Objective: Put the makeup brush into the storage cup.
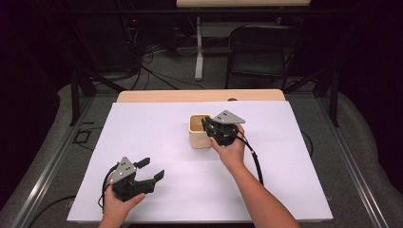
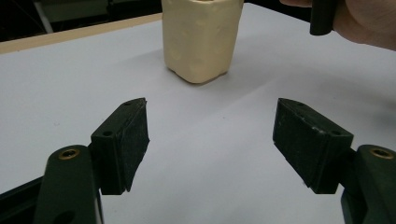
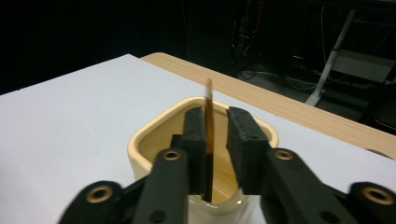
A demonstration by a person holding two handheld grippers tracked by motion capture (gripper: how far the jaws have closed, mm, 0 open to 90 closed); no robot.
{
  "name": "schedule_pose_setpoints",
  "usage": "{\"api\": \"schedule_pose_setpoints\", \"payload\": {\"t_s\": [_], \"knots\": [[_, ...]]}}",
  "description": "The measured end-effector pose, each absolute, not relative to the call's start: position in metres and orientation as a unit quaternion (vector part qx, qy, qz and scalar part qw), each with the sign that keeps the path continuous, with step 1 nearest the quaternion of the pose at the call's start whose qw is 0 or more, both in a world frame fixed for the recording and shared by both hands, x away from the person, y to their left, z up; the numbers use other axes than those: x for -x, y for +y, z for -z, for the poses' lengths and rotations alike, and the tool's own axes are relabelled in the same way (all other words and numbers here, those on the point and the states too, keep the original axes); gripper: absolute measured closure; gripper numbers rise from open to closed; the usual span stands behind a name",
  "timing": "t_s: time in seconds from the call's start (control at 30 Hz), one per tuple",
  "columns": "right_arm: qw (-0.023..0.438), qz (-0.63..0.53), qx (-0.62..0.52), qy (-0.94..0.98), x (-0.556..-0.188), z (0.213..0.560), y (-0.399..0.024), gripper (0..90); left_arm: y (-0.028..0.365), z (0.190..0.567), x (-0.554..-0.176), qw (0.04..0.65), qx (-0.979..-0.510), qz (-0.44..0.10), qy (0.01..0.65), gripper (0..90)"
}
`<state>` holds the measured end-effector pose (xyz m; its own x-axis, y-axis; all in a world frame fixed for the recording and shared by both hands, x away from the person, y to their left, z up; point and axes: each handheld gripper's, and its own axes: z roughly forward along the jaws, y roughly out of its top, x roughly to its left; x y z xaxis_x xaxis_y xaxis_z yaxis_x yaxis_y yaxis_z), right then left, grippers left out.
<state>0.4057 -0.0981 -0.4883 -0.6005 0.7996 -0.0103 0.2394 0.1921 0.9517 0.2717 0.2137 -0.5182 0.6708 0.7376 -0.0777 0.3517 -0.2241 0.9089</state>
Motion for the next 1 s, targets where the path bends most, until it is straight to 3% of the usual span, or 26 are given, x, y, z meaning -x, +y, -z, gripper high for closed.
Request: {"api": "schedule_pose_setpoints", "payload": {"t_s": [0.2,1.0], "knots": [[0.263,-0.532,-0.360,0.720,-0.4055,0.4873,-0.0978,60.7,0.2135,0.5182,-0.2717,0.509,-0.759,-0.189,0.359,27.1],[0.267,-0.532,-0.353,0.722,-0.4047,0.4848,-0.0929,38.7,0.2133,0.5183,-0.2718,0.509,-0.760,-0.189,0.358,27.1]]}}
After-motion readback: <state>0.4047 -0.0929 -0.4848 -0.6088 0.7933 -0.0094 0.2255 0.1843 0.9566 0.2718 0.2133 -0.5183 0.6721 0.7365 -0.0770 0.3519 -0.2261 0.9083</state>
